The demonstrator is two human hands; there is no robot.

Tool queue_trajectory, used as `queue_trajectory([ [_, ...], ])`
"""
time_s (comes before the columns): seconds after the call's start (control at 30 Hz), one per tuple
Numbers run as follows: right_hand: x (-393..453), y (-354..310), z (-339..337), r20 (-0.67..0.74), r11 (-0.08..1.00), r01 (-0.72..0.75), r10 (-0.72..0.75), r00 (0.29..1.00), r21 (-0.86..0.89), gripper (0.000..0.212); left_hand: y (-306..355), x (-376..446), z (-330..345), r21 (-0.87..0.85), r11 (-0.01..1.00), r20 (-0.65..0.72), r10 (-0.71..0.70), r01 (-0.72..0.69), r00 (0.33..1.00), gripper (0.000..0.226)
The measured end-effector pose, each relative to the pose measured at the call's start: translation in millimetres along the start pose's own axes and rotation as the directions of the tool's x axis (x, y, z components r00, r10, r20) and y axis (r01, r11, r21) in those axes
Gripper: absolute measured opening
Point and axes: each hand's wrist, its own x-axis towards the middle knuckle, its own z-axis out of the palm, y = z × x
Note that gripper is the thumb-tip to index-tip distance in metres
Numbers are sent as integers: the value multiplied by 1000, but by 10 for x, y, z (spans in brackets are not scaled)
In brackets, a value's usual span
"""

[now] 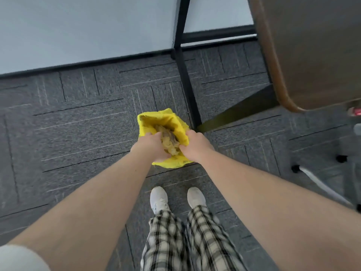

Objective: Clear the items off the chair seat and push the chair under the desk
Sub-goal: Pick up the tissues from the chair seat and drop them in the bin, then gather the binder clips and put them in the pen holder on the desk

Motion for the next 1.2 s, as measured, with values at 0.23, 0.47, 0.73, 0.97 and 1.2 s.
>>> queue_trajectory([
  [0.23,-852,595,-456,-25,991,-87,90,996,101,57,642,-776,-289,262,958,59,106,-118,993,85],
  [0.47,-1523,1711,-827,-104,968,-92,119,987,232,62,1833,-1424,-69,398,890,44,224,-223,974,85],
  [0.73,-2370,3645,-1255,-213,939,-128,203,956,320,74,3821,-2006,647,525,772,102,359,-357,928,101],
  [0.97,-3099,5263,-1885,-296,859,-246,403,866,450,80,5628,-2354,1136,579,591,172,584,-561,793,104],
  [1.2,-3567,6632,-2493,-345,727,-360,625,701,585,81,7525,-2471,1451,708,272,295,725,-652,622,102],
])
